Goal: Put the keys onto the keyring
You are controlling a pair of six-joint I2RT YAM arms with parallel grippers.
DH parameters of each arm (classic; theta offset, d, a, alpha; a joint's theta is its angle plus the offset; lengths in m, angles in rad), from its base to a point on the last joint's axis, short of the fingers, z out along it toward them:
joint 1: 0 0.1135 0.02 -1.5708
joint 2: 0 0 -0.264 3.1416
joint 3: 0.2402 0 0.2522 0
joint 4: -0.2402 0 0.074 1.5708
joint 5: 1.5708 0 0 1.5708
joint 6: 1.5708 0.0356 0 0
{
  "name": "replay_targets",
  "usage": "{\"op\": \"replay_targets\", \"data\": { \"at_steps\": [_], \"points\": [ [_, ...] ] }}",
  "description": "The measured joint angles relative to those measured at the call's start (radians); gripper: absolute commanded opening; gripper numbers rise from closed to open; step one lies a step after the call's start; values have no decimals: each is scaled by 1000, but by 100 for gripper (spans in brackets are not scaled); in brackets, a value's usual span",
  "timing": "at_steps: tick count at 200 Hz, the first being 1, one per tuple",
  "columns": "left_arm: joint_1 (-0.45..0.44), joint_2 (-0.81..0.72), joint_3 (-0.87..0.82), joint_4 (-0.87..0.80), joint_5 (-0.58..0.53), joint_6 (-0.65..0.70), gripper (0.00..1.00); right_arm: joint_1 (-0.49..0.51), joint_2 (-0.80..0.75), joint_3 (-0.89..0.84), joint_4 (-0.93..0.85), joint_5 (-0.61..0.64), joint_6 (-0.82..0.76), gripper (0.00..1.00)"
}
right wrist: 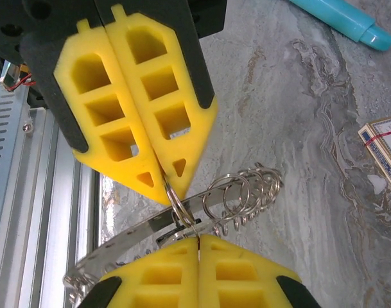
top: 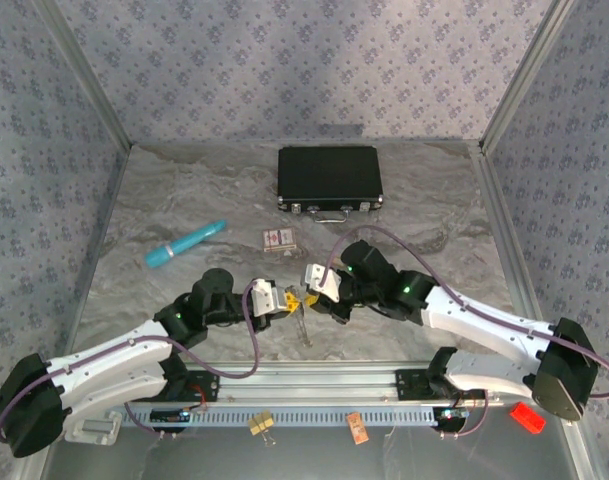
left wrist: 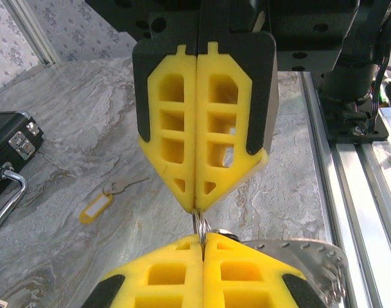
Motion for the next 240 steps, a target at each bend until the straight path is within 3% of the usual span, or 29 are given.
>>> {"op": "replay_targets", "data": {
  "at_steps": [32,51,65,126,191,234,240],
  "points": [
    [0,3,0,32,18,-6,0,-1,27,0,16,-5,4,1],
    [0,14,0,52,26,-19,0,-1,31,0,27,-7,11,19],
    [0,23,0,71,30,-25,0,-1,26,-5,35,-4,18,24],
    [0,24,-22,121,33,-45,0,-6,-75,-55,50,-4,23,29],
    [0,31,-22,143,34,-47,0,-6,-69,-55,102,-23,27,24],
    [1,35,-23,143,32,-54,0,-6,-45,-55,117,-35,35,1],
    [1,35,-23,142,32,-56,4,-6,-45,-55,116,-37,38,0]
  ]
}}
